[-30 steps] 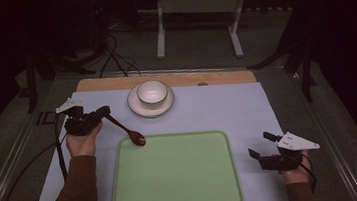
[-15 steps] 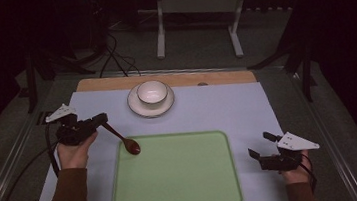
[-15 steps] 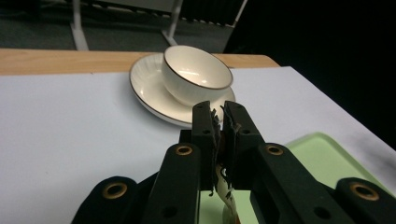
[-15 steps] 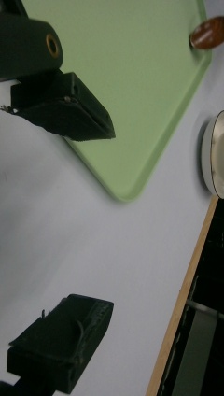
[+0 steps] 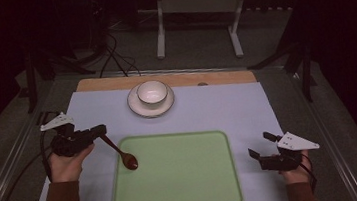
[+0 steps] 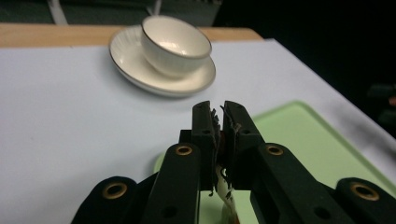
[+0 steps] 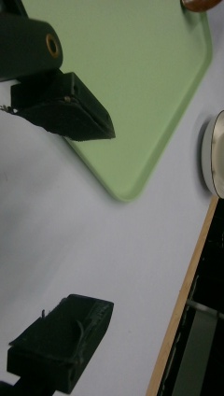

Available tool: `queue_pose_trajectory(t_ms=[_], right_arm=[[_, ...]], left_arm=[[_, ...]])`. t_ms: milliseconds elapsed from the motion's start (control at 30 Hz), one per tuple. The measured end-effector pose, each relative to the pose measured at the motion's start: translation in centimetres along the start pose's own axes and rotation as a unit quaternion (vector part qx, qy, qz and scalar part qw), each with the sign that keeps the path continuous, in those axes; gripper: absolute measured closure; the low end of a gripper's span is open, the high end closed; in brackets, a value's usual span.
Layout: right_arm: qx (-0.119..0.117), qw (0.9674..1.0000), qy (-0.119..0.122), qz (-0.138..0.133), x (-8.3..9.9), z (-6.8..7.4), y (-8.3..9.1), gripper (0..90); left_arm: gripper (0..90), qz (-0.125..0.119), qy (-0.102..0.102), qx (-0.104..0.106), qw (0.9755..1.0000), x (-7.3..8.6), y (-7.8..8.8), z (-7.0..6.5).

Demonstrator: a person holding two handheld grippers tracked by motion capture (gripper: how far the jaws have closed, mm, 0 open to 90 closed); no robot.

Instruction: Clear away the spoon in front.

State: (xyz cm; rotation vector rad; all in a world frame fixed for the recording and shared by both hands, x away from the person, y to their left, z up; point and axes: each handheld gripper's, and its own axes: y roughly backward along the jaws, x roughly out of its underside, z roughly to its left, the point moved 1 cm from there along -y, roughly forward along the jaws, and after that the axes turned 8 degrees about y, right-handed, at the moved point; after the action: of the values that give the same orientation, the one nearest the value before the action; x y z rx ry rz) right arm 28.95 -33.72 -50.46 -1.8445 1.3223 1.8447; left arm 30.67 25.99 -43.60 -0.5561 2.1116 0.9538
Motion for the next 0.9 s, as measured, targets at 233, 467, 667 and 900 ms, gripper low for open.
queue_pose_trajectory(t_ms=[233,467,667,900], right_arm=[[0.000,1.0000,0.001,0.000,0.0,0.0,-0.1,14.6],[0.000,1.0000,-0.001,0.001,0.0,0.0,-0.1,14.6],[-0.001,1.0000,-0.001,0.002,0.0,0.0,-0.1,14.6],[-0.002,1.0000,0.000,0.002,0.0,0.0,-0.1,14.5]], left_arm=[[82.9,0.032,0.002,-0.021,0.9993,0.1,-0.8,0.5],[80.9,0.047,0.017,-0.054,0.9973,-0.1,-4.7,1.8],[80.5,0.071,0.009,-0.046,0.9964,0.4,-7.9,1.8],[80.3,0.077,0.002,-0.032,0.9965,1.1,-8.8,1.7]])
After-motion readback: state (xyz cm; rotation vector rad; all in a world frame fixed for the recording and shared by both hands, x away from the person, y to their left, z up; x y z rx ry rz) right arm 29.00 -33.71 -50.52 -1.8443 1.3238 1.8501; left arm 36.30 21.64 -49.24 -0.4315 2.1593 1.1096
